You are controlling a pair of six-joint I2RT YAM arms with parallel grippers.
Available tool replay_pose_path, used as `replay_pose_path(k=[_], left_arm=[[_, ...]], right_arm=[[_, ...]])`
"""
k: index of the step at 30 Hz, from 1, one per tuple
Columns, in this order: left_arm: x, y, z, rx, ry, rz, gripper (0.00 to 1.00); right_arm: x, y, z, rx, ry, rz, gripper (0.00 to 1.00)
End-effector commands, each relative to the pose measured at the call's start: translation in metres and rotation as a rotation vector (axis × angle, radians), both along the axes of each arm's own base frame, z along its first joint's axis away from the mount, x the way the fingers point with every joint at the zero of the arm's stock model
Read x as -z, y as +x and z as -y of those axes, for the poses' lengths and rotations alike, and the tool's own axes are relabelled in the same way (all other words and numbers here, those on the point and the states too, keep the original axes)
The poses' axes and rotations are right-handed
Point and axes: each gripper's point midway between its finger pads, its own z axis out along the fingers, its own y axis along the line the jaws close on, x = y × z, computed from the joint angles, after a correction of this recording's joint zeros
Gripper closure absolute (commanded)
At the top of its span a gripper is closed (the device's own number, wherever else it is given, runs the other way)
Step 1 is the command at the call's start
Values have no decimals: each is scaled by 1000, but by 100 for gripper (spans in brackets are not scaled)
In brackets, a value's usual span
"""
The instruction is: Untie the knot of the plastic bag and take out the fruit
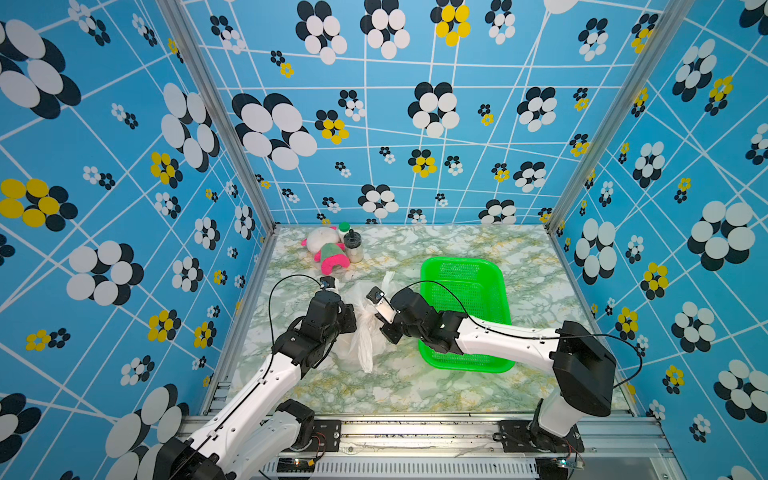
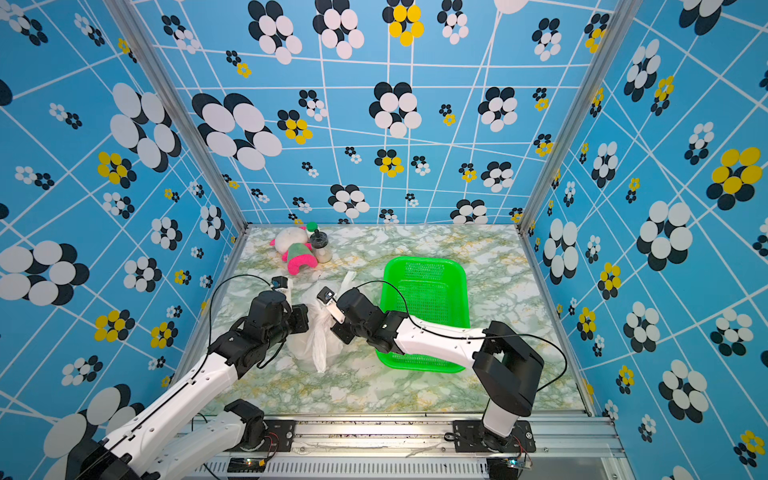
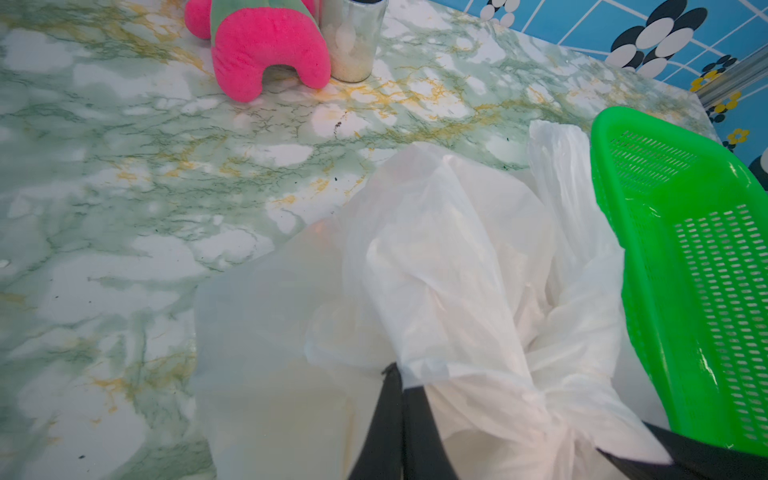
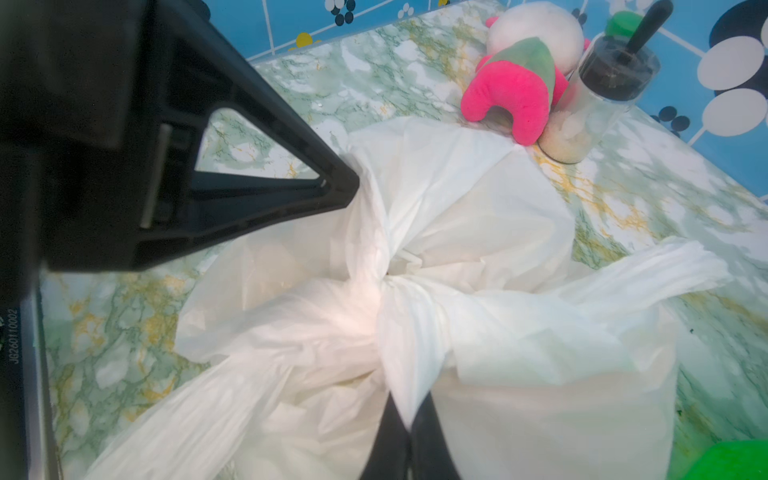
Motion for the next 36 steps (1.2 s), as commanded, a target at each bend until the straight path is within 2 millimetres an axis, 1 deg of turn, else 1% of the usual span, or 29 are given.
replay_pose_path(k=[1, 4, 5, 7, 10, 13, 14, 16, 17, 18, 19, 20, 21, 22, 24, 25, 26, 27, 30, 33, 36], left_arm=[[-14, 9, -16, -81, 23, 26, 100], [-20, 7, -20, -83, 18, 43, 100], [-21, 5, -24, -95, 21, 44, 100], [-24, 2, -38, -142, 34, 48, 100], [-27, -5, -64, -226, 39, 38, 100], [-29, -10, -80, -278, 0, 56, 100], [-30, -11, -82, -285, -12, 58, 100], [-34, -11, -76, -254, -39, 71, 100], [-36, -10, -68, -212, -55, 78, 100], [-40, -9, -57, -156, -74, 87, 100], [-43, -9, -48, -113, -79, 92, 100], [-45, -10, -42, -90, -69, 96, 92], [-47, -12, -38, -77, -33, 106, 71], [-51, -14, -35, -69, 14, 127, 50], [-57, -21, -38, -92, 106, 170, 18], [-61, -24, -40, -104, 130, 192, 8], [-63, -27, -41, -111, 139, 207, 5], [-66, -30, -41, -108, 145, 223, 4], [-72, -35, -33, -68, 170, 252, 3], [-68, -35, -24, -45, 246, 266, 3], [-61, -33, -10, 0, 297, 281, 3]], right_arm=[[-14, 8, 7, 46, 42, 34, 100], [-15, 11, 14, 68, 58, 37, 100], [-15, 13, 17, 76, 63, 35, 100], [-18, 18, 24, 100, 76, 31, 100], [-16, 27, 38, 142, 90, 32, 100], [-15, 30, 47, 174, 93, 51, 100], [-14, 29, 49, 179, 90, 51, 100], [-15, 27, 52, 180, 97, 46, 100], [-15, 26, 51, 173, 105, 40, 98], [-16, 23, 49, 157, 113, 30, 93], [-19, 21, 45, 138, 124, 22, 85], [-21, 20, 43, 130, 128, 17, 76], [-24, 19, 41, 123, 131, 15, 64], [-27, 20, 40, 121, 134, 19, 54], [-31, 21, 38, 110, 138, 34, 40], [-33, 22, 36, 108, 138, 41, 36], [-33, 24, 34, 107, 132, 41, 35], [-32, 24, 32, 100, 122, 37, 35], [-30, 24, 24, 80, 91, 29, 35], [-30, 24, 18, 71, 81, 28, 35], [-31, 25, 13, 56, 77, 27, 35]])
